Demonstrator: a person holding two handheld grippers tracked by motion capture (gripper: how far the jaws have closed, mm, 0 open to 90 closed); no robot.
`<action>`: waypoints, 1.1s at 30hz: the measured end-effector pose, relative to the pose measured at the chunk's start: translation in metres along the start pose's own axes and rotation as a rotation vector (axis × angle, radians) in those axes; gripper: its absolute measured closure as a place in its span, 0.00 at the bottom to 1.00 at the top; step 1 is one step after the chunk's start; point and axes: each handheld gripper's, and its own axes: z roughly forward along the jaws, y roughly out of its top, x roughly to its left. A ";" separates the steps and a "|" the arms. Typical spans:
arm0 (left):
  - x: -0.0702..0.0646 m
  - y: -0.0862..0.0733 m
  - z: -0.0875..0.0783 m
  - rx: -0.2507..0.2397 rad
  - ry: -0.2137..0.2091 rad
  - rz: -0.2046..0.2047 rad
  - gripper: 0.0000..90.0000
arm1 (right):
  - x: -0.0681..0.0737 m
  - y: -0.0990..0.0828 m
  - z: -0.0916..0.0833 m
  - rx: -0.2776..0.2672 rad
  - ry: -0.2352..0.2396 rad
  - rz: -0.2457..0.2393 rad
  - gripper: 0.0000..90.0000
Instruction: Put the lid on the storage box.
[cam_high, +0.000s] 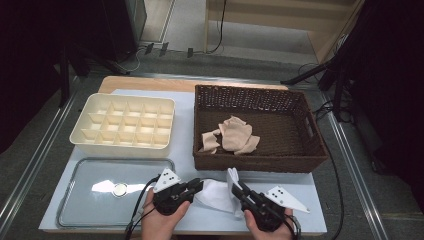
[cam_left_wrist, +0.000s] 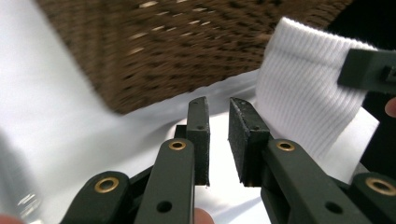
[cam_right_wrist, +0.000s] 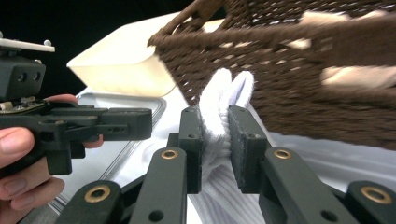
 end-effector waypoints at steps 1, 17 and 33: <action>0.004 -0.003 0.000 0.008 0.003 -0.004 0.88 | 0.003 -0.002 0.004 0.005 0.001 -0.007 0.86; 0.023 -0.016 -0.003 0.044 0.019 -0.039 0.88 | 0.029 -0.034 0.043 0.086 0.123 -0.055 0.63; 0.022 -0.016 -0.002 0.053 -0.023 -0.052 0.80 | -0.028 -0.061 0.003 0.121 -0.081 0.121 0.67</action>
